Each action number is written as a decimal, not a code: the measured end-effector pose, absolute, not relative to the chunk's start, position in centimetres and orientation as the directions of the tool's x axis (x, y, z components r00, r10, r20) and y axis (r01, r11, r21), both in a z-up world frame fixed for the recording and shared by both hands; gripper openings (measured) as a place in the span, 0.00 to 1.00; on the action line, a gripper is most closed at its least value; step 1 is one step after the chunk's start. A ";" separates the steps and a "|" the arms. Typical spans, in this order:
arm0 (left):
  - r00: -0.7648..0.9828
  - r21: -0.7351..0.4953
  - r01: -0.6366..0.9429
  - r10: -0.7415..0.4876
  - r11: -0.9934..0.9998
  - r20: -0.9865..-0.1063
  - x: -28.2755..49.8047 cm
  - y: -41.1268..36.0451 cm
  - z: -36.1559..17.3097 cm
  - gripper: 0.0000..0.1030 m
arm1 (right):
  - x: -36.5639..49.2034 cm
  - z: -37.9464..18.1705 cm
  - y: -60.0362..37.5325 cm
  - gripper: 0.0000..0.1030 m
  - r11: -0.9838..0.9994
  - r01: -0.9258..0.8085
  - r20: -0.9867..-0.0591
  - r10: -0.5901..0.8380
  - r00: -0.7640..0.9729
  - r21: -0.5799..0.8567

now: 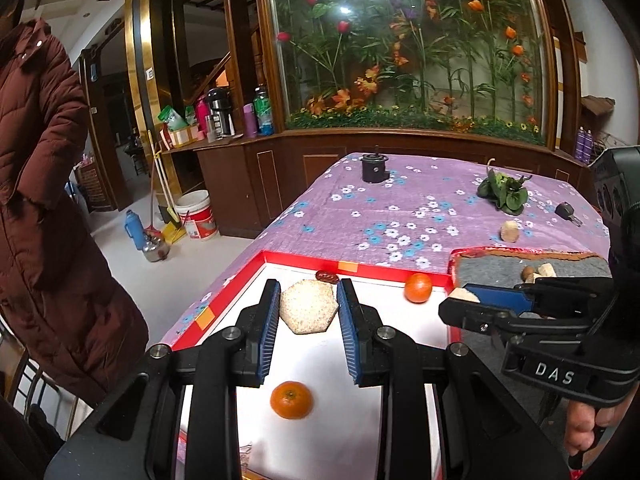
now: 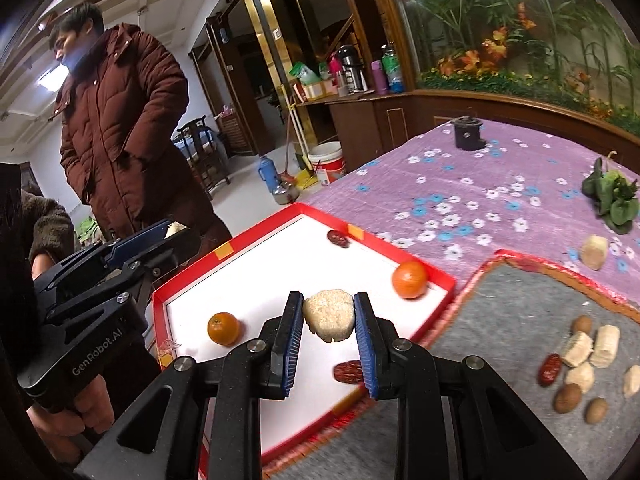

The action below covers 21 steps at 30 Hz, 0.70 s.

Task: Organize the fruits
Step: 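Carry both beige cakes over the white tray and open both tools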

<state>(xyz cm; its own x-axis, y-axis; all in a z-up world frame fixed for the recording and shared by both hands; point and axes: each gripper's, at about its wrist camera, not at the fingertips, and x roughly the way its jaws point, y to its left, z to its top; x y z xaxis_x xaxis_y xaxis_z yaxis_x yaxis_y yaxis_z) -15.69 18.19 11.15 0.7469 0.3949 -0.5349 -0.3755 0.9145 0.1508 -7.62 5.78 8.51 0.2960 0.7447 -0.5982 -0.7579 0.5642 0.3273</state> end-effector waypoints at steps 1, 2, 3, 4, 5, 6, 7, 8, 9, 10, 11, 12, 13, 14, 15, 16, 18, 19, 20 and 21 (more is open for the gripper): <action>0.745 0.148 -0.377 0.395 0.914 -0.537 -15.7 18.4 11.0 0.26 | -7.8 8.4 6.0 0.25 0.561 -0.760 -0.601 0.744 0.291 0.327; 0.745 0.147 -0.378 0.394 0.914 -0.539 -15.8 18.5 10.9 0.26 | -7.9 8.3 6.2 0.25 0.559 -0.762 -0.604 0.744 0.287 0.326; 0.742 0.147 -0.379 0.395 0.914 -0.541 -15.7 18.7 10.8 0.26 | -8.0 8.2 6.6 0.25 0.556 -0.764 -0.607 0.743 0.282 0.326; 0.740 0.146 -0.380 0.395 0.913 -0.545 -15.7 18.8 10.6 0.26 | -8.1 8.1 6.8 0.25 0.554 -0.766 -0.609 0.743 0.278 0.325; 0.738 0.146 -0.381 0.395 0.913 -0.547 -15.6 19.0 10.6 0.26 | -8.1 8.0 6.8 0.25 0.552 -0.767 -0.611 0.743 0.274 0.327; 0.736 0.145 -0.382 0.396 0.913 -0.549 -15.6 19.1 10.4 0.26 | -8.1 7.8 6.9 0.25 0.551 -0.767 -0.613 0.743 0.270 0.330; 0.734 0.144 -0.383 0.396 0.912 -0.551 -15.6 19.3 10.3 0.26 | -8.2 7.6 7.1 0.25 0.550 -0.766 -0.616 0.742 0.266 0.332; 0.733 0.144 -0.384 0.396 0.912 -0.554 -15.5 19.4 10.2 0.26 | -8.2 7.5 7.2 0.25 0.550 -0.766 -0.618 0.741 0.263 0.334; 0.730 0.144 -0.384 0.396 0.912 -0.558 -15.4 19.5 10.0 0.26 | -8.3 7.3 7.3 0.25 0.550 -0.765 -0.621 0.739 0.260 0.334; 0.728 0.145 -0.384 0.396 0.912 -0.560 -15.4 19.6 9.9 0.26 | -8.3 7.1 7.5 0.25 0.549 -0.765 -0.624 0.738 0.256 0.336; 0.725 0.147 -0.385 0.397 0.911 -0.563 -15.2 19.6 9.7 0.26 | -8.4 6.9 7.6 0.25 0.550 -0.764 -0.627 0.737 0.253 0.338; 0.722 0.148 -0.385 0.397 0.911 -0.566 -15.1 19.7 9.6 0.26 | -8.4 6.8 7.7 0.25 0.550 -0.763 -0.629 0.736 0.250 0.339; 0.717 0.150 -0.385 0.397 0.911 -0.573 -14.9 19.8 9.3 0.26 | -8.4 6.6 7.8 0.25 0.550 -0.763 -0.632 0.734 0.247 0.340; 0.712 0.152 -0.385 0.398 0.910 -0.578 -14.9 19.9 9.0 0.26 | -8.4 6.4 7.9 0.25 0.550 -0.762 -0.637 0.731 0.243 0.341; 0.705 0.156 -0.386 0.399 0.909 -0.586 -14.7 19.9 8.6 0.26 | -8.5 6.1 8.0 0.25 0.551 -0.761 -0.642 0.728 0.240 0.342; 0.699 0.159 -0.385 0.400 0.909 -0.593 -14.6 20.0 8.2 0.26 | -8.5 5.8 8.1 0.25 0.553 -0.760 -0.648 0.724 0.236 0.341; 0.677 0.167 -0.385 0.400 0.908 -0.617 -14.2 20.2 7.2 0.26 | -8.5 5.1 8.4 0.25 0.555 -0.758 -0.660 0.717 0.226 0.343; 0.667 0.169 -0.387 0.402 0.906 -0.627 -14.2 20.5 6.8 0.26 | -8.4 4.9 8.5 0.25 0.556 -0.756 -0.666 0.713 0.221 0.345; 0.652 0.170 -0.394 0.406 0.903 -0.640 -14.1 20.8 6.3 0.26 | -8.3 4.5 8.6 0.25 0.558 -0.755 -0.675 0.706 0.214 0.344; 0.640 0.168 -0.399 0.406 0.901 -0.652 -14.0 21.1 5.8 0.26 | -8.3 4.3 8.8 0.25 0.562 -0.755 -0.682 0.699 0.214 0.339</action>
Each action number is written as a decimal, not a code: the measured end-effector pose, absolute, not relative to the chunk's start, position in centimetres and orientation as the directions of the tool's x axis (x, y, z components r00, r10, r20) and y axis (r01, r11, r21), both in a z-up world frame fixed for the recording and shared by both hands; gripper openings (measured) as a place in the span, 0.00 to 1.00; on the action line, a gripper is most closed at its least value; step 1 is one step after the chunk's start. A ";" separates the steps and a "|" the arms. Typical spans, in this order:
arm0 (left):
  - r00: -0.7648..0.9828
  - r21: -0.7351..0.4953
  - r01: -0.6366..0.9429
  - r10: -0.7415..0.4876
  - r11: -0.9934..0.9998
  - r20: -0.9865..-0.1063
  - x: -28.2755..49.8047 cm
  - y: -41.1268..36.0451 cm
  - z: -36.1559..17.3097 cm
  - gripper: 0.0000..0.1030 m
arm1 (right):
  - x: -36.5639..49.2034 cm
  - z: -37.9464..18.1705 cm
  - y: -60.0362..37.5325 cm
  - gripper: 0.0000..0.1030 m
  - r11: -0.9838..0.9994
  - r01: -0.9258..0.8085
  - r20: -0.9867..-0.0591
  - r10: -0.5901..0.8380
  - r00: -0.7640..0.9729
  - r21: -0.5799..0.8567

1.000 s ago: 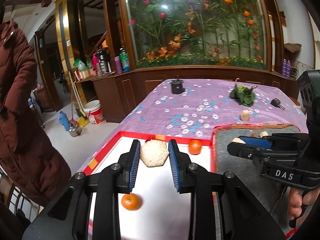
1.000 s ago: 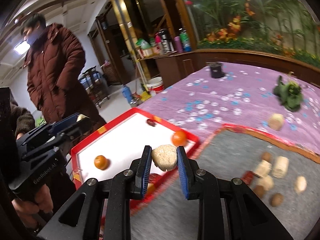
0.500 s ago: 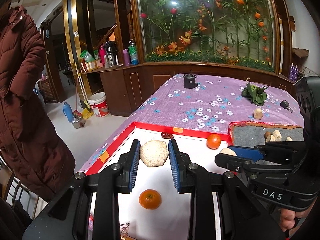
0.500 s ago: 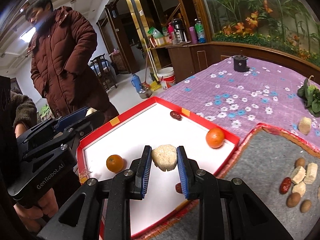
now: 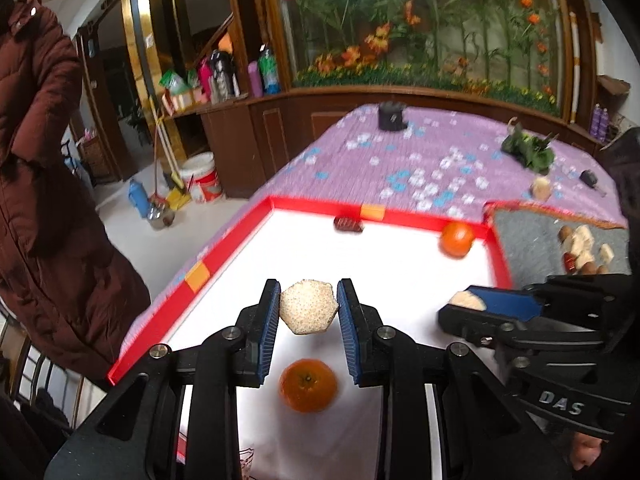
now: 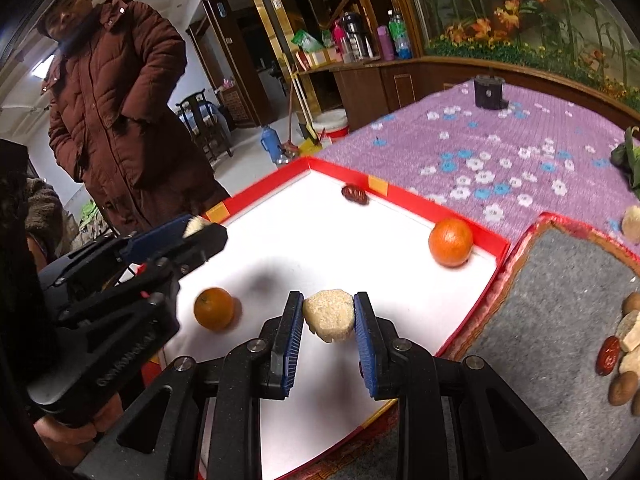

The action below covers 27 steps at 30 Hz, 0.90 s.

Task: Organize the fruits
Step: 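Carry both beige cakes over the white tray and open both tools, then grasp a brown round nut with the left tool while the right grasps a beige cake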

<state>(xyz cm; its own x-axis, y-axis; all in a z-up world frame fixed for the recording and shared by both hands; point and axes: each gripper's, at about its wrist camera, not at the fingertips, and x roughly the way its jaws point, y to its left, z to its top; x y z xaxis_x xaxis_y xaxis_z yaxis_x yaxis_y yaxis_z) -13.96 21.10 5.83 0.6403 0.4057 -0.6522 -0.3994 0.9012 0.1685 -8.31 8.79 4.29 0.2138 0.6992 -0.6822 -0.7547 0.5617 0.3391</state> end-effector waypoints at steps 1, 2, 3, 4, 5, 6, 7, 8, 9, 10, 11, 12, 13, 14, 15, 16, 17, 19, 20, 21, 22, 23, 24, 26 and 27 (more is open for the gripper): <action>0.627 0.164 -0.398 0.398 0.903 -0.670 -13.8 21.5 5.3 0.26 | -8.3 4.0 8.9 0.25 0.564 -0.754 -0.690 0.693 0.211 0.336; 0.615 0.164 -0.399 0.395 0.902 -0.682 -13.6 21.8 5.0 0.27 | -8.1 3.9 9.0 0.28 0.564 -0.752 -0.693 0.692 0.204 0.342; 0.604 0.163 -0.405 0.397 0.900 -0.691 -13.6 22.0 4.7 0.29 | -8.0 3.8 8.9 0.28 0.562 -0.750 -0.692 0.694 0.197 0.350; 0.599 0.157 -0.411 0.396 0.898 -0.696 -13.8 22.3 4.6 0.35 | -7.9 3.8 8.9 0.28 0.560 -0.749 -0.690 0.697 0.195 0.354; 0.600 0.152 -0.411 0.392 0.899 -0.698 -13.8 22.5 4.6 0.43 | -7.8 3.9 8.8 0.29 0.559 -0.749 -0.691 0.697 0.193 0.356; 0.602 0.148 -0.413 0.391 0.899 -0.696 -13.8 22.5 4.7 0.48 | -7.8 4.0 8.6 0.30 0.558 -0.747 -0.688 0.701 0.191 0.361; 0.608 0.151 -0.417 0.398 0.896 -0.687 -14.1 22.5 5.0 0.53 | -7.6 4.2 8.2 0.30 0.557 -0.743 -0.677 0.710 0.195 0.370; 0.618 0.153 -0.415 0.401 0.897 -0.676 -14.3 22.4 5.2 0.55 | -7.3 4.6 7.6 0.30 0.558 -0.738 -0.659 0.723 0.207 0.381; 0.625 0.157 -0.410 0.402 0.898 -0.668 -14.4 22.2 5.5 0.55 | -7.1 5.1 6.8 0.30 0.563 -0.733 -0.645 0.730 0.224 0.383; 0.633 0.162 -0.399 0.399 0.903 -0.663 -14.6 21.9 5.9 0.56 | -6.8 5.4 6.1 0.30 0.571 -0.728 -0.639 0.731 0.240 0.380; 0.638 0.162 -0.389 0.392 0.907 -0.663 -14.5 21.6 6.0 0.57 | -6.5 5.7 5.1 0.30 0.584 -0.719 -0.633 0.729 0.262 0.375; 0.645 0.160 -0.371 0.378 0.915 -0.664 -14.4 21.1 6.2 0.57 | -6.0 6.0 3.7 0.30 0.603 -0.708 -0.628 0.723 0.289 0.368; 0.653 0.158 -0.353 0.364 0.922 -0.664 -14.3 20.6 6.3 0.57 | -5.5 6.2 2.2 0.30 0.624 -0.693 -0.625 0.713 0.318 0.361; 0.664 0.156 -0.325 0.342 0.933 -0.665 -14.2 19.8 6.4 0.57 | -5.1 6.3 0.8 0.30 0.643 -0.677 -0.624 0.704 0.339 0.358; 0.673 0.155 -0.299 0.324 0.941 -0.665 -14.0 18.9 6.5 0.57 | -4.4 6.3 -1.1 0.30 0.668 -0.651 -0.624 0.692 0.364 0.362; 0.684 0.155 -0.265 0.299 0.952 -0.666 -13.8 17.8 6.6 0.57 | -4.0 6.3 -2.7 0.30 0.687 -0.628 -0.624 0.682 0.382 0.366; 0.694 0.153 -0.230 0.272 0.961 -0.667 -13.5 16.6 6.6 0.57 | -3.3 6.2 -4.9 0.31 0.714 -0.596 -0.628 0.663 0.408 0.367; 0.707 0.144 -0.156 0.213 0.977 -0.674 -12.9 14.3 6.7 0.57 | -2.1 5.9 -8.7 0.31 0.762 -0.540 -0.642 0.620 0.450 0.357; 0.712 0.138 -0.114 0.178 0.984 -0.680 -12.6 13.0 6.7 0.57 | -1.4 5.6 -10.6 0.32 0.787 -0.509 -0.655 0.593 0.467 0.349; 0.714 0.135 -0.082 0.153 0.987 -0.684 -12.2 11.9 6.8 0.57 | -0.9 5.3 -12.4 0.33 0.809 -0.479 -0.670 0.566 0.479 0.340; 0.714 0.130 -0.041 0.120 0.991 -0.690 -11.7 10.6 6.7 0.57 | -0.4 5.1 -13.7 0.33 0.825 -0.457 -0.681 0.545 0.489 0.332; 0.713 0.121 -0.015 0.096 0.992 -0.695 -11.4 9.7 6.7 0.57 | 0.2 4.7 -15.1 0.33 0.843 -0.430 -0.694 0.520 0.498 0.323; 0.710 0.108 0.009 0.070 0.994 -0.701 -11.0 8.8 6.7 0.57 | 0.8 4.3 -16.1 0.33 0.853 -0.410 -0.704 0.506 0.499 0.322; 0.694 0.089 0.049 0.030 0.995 -0.720 -9.7 7.0 6.5 0.57 | 2.1 3.4 -17.4 0.34 0.872 -0.373 -0.735 0.474 0.485 0.316; 0.686 0.084 0.065 0.016 0.994 -0.727 -9.4 6.3 6.4 0.57 | 2.6 3.1 -17.7 0.34 0.880 -0.358 -0.746 0.460 0.482 0.312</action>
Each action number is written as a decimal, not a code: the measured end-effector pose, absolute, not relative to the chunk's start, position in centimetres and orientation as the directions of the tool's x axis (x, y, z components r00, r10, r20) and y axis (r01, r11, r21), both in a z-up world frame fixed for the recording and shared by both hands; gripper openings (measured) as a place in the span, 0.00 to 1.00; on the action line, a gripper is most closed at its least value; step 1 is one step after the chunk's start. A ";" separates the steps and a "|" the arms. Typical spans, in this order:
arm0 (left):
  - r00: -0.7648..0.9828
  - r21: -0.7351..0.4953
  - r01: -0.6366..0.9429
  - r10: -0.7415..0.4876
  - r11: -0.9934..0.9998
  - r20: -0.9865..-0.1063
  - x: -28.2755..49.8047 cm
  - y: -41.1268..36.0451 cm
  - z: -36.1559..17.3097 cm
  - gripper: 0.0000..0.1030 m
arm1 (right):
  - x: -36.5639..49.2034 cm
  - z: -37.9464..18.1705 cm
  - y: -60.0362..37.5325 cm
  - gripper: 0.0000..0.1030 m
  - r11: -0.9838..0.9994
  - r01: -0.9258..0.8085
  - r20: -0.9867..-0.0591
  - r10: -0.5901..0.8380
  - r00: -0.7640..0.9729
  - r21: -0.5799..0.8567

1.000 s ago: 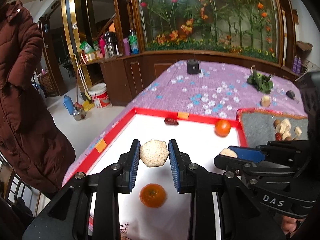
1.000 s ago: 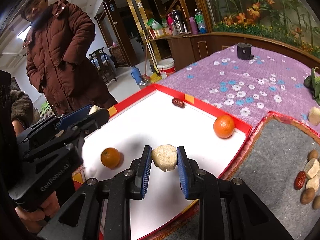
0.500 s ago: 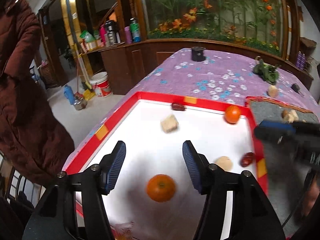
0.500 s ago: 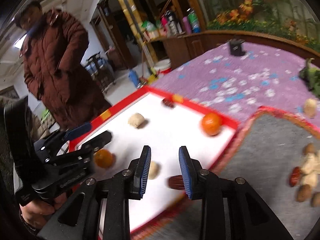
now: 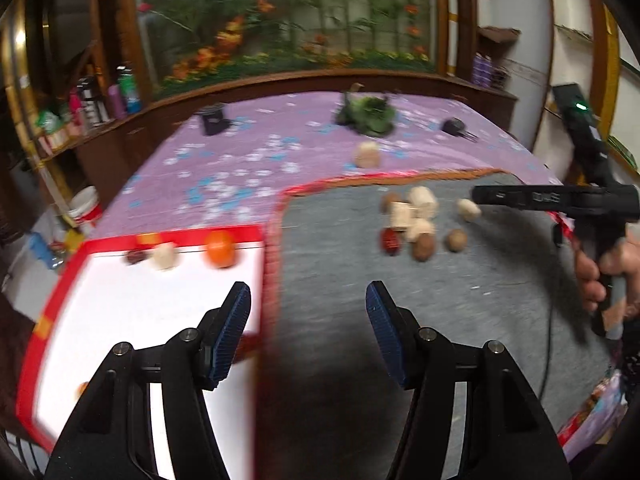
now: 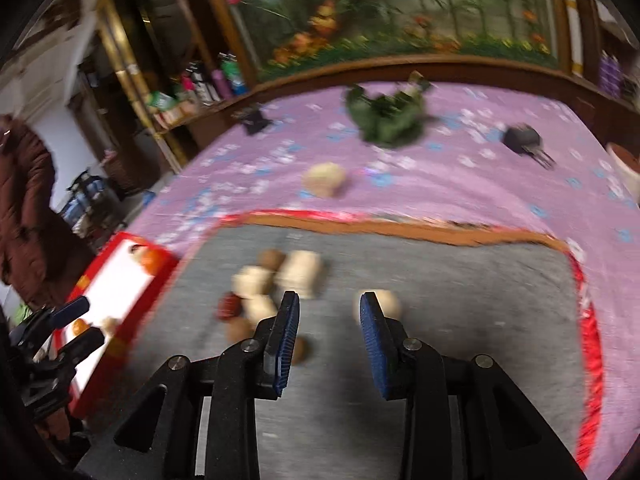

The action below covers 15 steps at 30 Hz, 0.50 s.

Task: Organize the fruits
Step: 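Grasp a brown round nut with the left tool while the right grasps a beige cake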

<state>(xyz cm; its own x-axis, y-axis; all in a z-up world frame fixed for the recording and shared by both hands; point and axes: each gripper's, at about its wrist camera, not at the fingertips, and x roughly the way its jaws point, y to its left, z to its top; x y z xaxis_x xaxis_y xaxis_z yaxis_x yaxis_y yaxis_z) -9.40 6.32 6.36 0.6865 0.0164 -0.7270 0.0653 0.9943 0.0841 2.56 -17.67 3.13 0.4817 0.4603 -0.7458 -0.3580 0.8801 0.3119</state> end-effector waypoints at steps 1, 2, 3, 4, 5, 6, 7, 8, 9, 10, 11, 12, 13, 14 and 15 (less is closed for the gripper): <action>0.673 0.078 0.088 -0.002 0.993 -0.740 -8.8 5.4 6.1 0.57 | 3.3 2.7 -17.9 0.34 0.884 -0.346 -0.757 0.453 0.472 0.314; 0.664 0.078 0.099 -0.008 0.992 -0.748 -8.5 4.7 5.8 0.57 | 3.5 2.4 -18.0 0.34 0.886 -0.342 -0.763 0.450 0.465 0.314; 0.653 0.078 0.111 -0.014 0.991 -0.757 -8.0 4.2 5.6 0.57 | 4.0 2.1 -17.9 0.34 0.889 -0.340 -0.768 0.443 0.463 0.308; 0.640 0.076 0.124 -0.022 0.989 -0.768 -7.5 3.6 5.3 0.57 | 4.2 2.0 -18.0 0.34 0.891 -0.342 -0.773 0.437 0.460 0.300; 0.630 0.074 0.130 -0.025 0.989 -0.776 -7.4 3.1 5.0 0.57 | 4.5 1.7 -17.6 0.34 0.895 -0.346 -0.784 0.423 0.453 0.283; 0.621 0.070 0.136 -0.030 0.988 -0.783 -7.3 2.8 4.8 0.57 | 4.5 1.3 -17.3 0.34 0.898 -0.347 -0.792 0.412 0.450 0.270; 0.609 0.065 0.144 -0.037 0.987 -0.792 -7.0 2.3 4.6 0.57 | 4.6 0.9 -17.2 0.34 0.900 -0.348 -0.796 0.405 0.449 0.262; 0.602 0.062 0.149 -0.041 0.987 -0.797 -6.8 1.9 4.5 0.57 | 4.7 0.4 -17.1 0.34 0.901 -0.351 -0.799 0.401 0.447 0.256; 0.594 0.059 0.155 -0.045 0.986 -0.803 -6.6 1.6 4.3 0.57 | 4.6 0.0 -17.0 0.33 0.900 -0.357 -0.799 0.401 0.448 0.252; 0.587 0.056 0.162 -0.050 0.985 -0.808 -6.3 1.2 4.1 0.57 | 4.4 0.0 -17.0 0.33 0.899 -0.368 -0.794 0.398 0.459 0.238; 0.575 0.049 0.170 -0.059 0.984 -0.816 -5.7 0.7 3.8 0.57 | 4.3 0.0 -16.8 0.33 0.896 -0.385 -0.795 0.394 0.461 0.221; 0.568 0.046 0.174 -0.062 0.984 -0.821 -5.4 0.5 3.6 0.57 | 4.2 0.0 -16.7 0.32 0.894 -0.396 -0.795 0.391 0.465 0.208; 0.560 0.044 0.180 -0.066 0.983 -0.826 -5.0 0.0 3.3 0.57 | 4.1 -0.1 -16.7 0.32 0.892 -0.405 -0.794 0.390 0.466 0.201; 0.554 0.043 0.184 -0.068 0.982 -0.830 -4.7 -0.2 3.2 0.57 | 3.9 0.0 -16.7 0.31 0.891 -0.408 -0.795 0.391 0.464 0.199; 0.547 0.041 0.187 -0.069 0.982 -0.835 -4.3 -0.5 2.9 0.57 | 3.8 0.0 -16.7 0.26 0.888 -0.414 -0.796 0.395 0.458 0.202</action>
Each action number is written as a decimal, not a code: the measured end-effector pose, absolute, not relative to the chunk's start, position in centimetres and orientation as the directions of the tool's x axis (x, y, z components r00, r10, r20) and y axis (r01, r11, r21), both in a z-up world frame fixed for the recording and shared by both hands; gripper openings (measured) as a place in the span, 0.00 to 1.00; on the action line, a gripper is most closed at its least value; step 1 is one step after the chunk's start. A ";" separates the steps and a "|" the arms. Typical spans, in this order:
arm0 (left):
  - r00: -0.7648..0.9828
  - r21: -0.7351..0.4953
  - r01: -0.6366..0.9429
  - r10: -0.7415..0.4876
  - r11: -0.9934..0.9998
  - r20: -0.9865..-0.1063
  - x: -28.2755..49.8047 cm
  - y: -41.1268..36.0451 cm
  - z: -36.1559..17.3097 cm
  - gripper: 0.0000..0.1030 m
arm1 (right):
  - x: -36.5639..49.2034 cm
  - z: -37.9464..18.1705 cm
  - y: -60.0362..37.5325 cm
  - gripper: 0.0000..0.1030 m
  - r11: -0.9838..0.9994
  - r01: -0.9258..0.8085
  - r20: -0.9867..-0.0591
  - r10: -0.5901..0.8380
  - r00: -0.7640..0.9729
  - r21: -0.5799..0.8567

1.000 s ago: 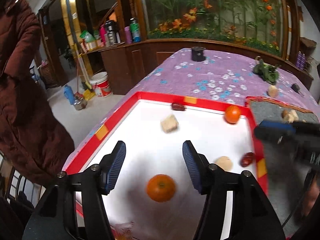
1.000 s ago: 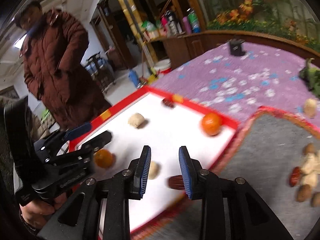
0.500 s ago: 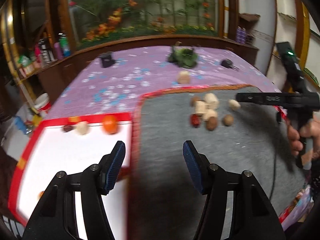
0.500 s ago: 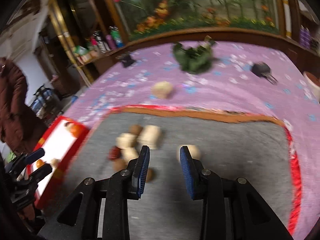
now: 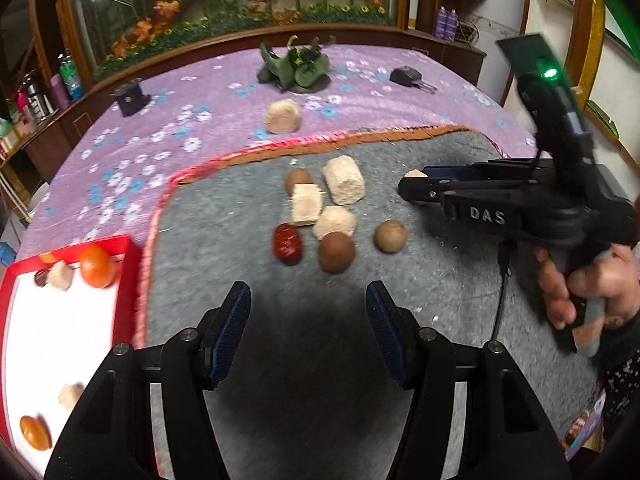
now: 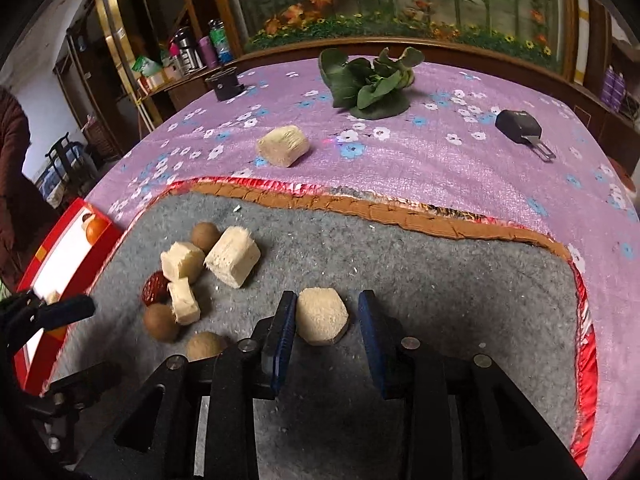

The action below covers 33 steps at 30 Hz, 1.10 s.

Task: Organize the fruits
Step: 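Grasp a brown round nut with the left tool while the right grasps a beige cake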

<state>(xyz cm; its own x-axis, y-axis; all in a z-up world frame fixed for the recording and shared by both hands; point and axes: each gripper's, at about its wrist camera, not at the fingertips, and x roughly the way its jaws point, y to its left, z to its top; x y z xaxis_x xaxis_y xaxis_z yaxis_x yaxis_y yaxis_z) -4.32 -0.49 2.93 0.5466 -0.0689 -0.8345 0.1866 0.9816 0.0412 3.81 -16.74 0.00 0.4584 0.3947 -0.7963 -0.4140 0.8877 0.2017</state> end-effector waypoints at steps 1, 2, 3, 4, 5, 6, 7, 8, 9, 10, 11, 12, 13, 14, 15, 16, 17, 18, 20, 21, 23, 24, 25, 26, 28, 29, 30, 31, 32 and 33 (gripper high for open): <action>0.540 0.036 0.186 -0.072 0.982 -0.839 -4.0 -0.7 2.7 0.54 | 3.7 0.1 -16.8 0.26 0.886 -0.417 -0.798 0.396 0.455 0.202; 0.533 0.026 0.185 -0.078 0.982 -0.843 -3.7 -0.9 2.5 0.48 | 3.6 0.2 -16.9 0.26 0.886 -0.416 -0.799 0.396 0.452 0.205; 0.526 0.018 0.185 -0.084 0.982 -0.846 -3.4 -1.1 2.3 0.45 | 3.7 0.2 -17.1 0.26 0.886 -0.408 -0.800 0.402 0.445 0.218; 0.519 0.012 0.186 -0.087 0.982 -0.850 -3.1 -1.4 2.1 0.43 | 3.8 0.3 -17.3 0.26 0.886 -0.401 -0.800 0.409 0.439 0.233; 0.518 0.013 0.184 -0.085 0.983 -0.851 -2.9 -1.4 2.0 0.42 | 3.9 0.3 -17.6 0.26 0.885 -0.391 -0.800 0.419 0.429 0.254; 0.516 0.015 0.180 -0.081 0.984 -0.853 -2.6 -1.5 1.8 0.40 | 4.0 0.3 -17.8 0.26 0.883 -0.384 -0.799 0.428 0.422 0.270; 0.510 0.016 0.179 -0.079 0.984 -0.856 -2.3 -1.6 1.7 0.35 | 4.1 0.3 -18.0 0.26 0.881 -0.376 -0.800 0.436 0.413 0.287; 0.506 0.015 0.181 -0.080 0.983 -0.859 -2.0 -1.7 1.5 0.32 | 4.2 0.2 -18.1 0.26 0.880 -0.368 -0.800 0.442 0.406 0.299; 0.502 0.014 0.183 -0.081 0.983 -0.861 -1.8 -1.8 1.4 0.31 | 4.2 0.2 -18.2 0.26 0.880 -0.363 -0.800 0.445 0.402 0.306; 0.501 0.016 0.187 -0.081 0.982 -0.862 -1.6 -1.9 1.3 0.31 | 4.2 0.2 -18.2 0.26 0.880 -0.361 -0.801 0.445 0.400 0.308; 0.501 0.019 0.190 -0.080 0.982 -0.862 -1.6 -2.0 1.4 0.31 | 4.2 0.3 -18.2 0.26 0.880 -0.361 -0.802 0.444 0.400 0.308; 0.499 0.021 0.195 -0.081 0.981 -0.863 -1.5 -2.1 1.3 0.31 | 4.2 0.3 -18.2 0.26 0.880 -0.360 -0.802 0.444 0.399 0.308; 0.498 0.024 0.199 -0.080 0.980 -0.864 -1.3 -2.2 1.3 0.29 | 4.2 0.3 -18.2 0.26 0.880 -0.359 -0.802 0.445 0.398 0.310; 0.497 0.028 0.202 -0.078 0.979 -0.864 -1.2 -2.2 1.2 0.27 | 4.2 0.2 -18.2 0.26 0.879 -0.358 -0.802 0.449 0.393 0.317; 0.498 0.031 0.204 -0.077 0.978 -0.864 -1.1 -2.3 1.2 0.27 | 4.2 0.2 -18.3 0.26 0.878 -0.356 -0.802 0.452 0.391 0.321; 0.499 0.033 0.207 -0.077 0.978 -0.863 -0.9 -2.4 1.1 0.26 | 4.3 0.2 -18.3 0.26 0.877 -0.354 -0.802 0.454 0.389 0.325; 0.501 0.033 0.211 -0.079 0.977 -0.862 -0.8 -2.4 1.1 0.23 | 4.2 0.2 -18.3 0.26 0.877 -0.354 -0.802 0.454 0.389 0.325; 0.504 0.031 0.213 -0.083 0.977 -0.860 -0.7 -2.4 1.1 0.22 | 4.2 0.2 -18.3 0.26 0.877 -0.355 -0.802 0.453 0.389 0.324; 0.507 0.026 0.212 -0.087 0.977 -0.857 -0.7 -2.4 1.1 0.19 | 4.2 0.3 -18.3 0.26 0.877 -0.358 -0.802 0.451 0.390 0.319; 0.510 0.027 0.211 -0.087 0.977 -0.856 -0.7 -2.5 1.1 0.19 | 4.1 0.3 -18.3 0.26 0.877 -0.359 -0.802 0.452 0.390 0.320; 0.518 0.035 0.210 -0.080 0.977 -0.851 -0.9 -2.5 1.1 0.19 | 4.1 0.3 -18.4 0.26 0.875 -0.358 -0.800 0.458 0.387 0.327; 0.522 0.037 0.208 -0.079 0.977 -0.850 -1.1 -2.5 1.1 0.19 | 4.1 0.4 -18.4 0.26 0.872 -0.357 -0.798 0.463 0.385 0.334; 0.525 0.037 0.206 -0.078 0.978 -0.847 -1.2 -2.4 1.2 0.19 | 4.1 0.4 -18.5 0.26 0.868 -0.355 -0.794 0.473 0.381 0.347; 0.529 0.036 0.204 -0.079 0.978 -0.845 -1.4 -2.3 1.3 0.19 | 4.1 0.5 -18.6 0.26 0.863 -0.354 -0.788 0.485 0.380 0.360; 0.545 0.032 0.193 -0.080 0.981 -0.835 -1.9 -2.0 1.9 0.19 | 4.0 0.8 -18.7 0.26 0.856 -0.359 -0.773 0.500 0.391 0.372; 0.553 0.030 0.187 -0.080 0.982 -0.829 -2.1 -1.8 2.1 0.19 | 3.8 1.1 -18.7 0.26 0.853 -0.368 -0.762 0.505 0.404 0.370; 0.564 0.026 0.181 -0.082 0.983 -0.822 -2.5 -1.5 2.6 0.19 | 3.7 1.4 -18.6 0.26 0.850 -0.378 -0.751 0.511 0.418 0.367; 0.580 0.024 0.171 -0.081 0.985 -0.811 -3.1 -1.1 3.2 0.19 | 3.4 1.7 -18.5 0.26 0.845 -0.390 -0.738 0.518 0.433 0.365; 0.591 0.027 0.163 -0.075 0.986 -0.803 -3.6 -0.7 3.5 0.19 | 3.2 2.1 -18.4 0.26 0.839 -0.404 -0.722 0.528 0.447 0.364; 0.602 0.032 0.152 -0.067 0.988 -0.796 -4.3 -0.3 4.0 0.19 | 2.9 2.4 -18.2 0.26 0.832 -0.417 -0.706 0.541 0.457 0.367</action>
<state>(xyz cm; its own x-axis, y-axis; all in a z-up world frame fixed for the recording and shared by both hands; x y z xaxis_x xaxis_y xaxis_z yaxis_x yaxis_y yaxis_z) -4.26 -0.26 3.96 0.6021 -0.0666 -0.7956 0.1518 0.9879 0.0322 2.92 -18.23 2.45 0.4573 0.5406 -0.7061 -0.4169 0.8317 0.3668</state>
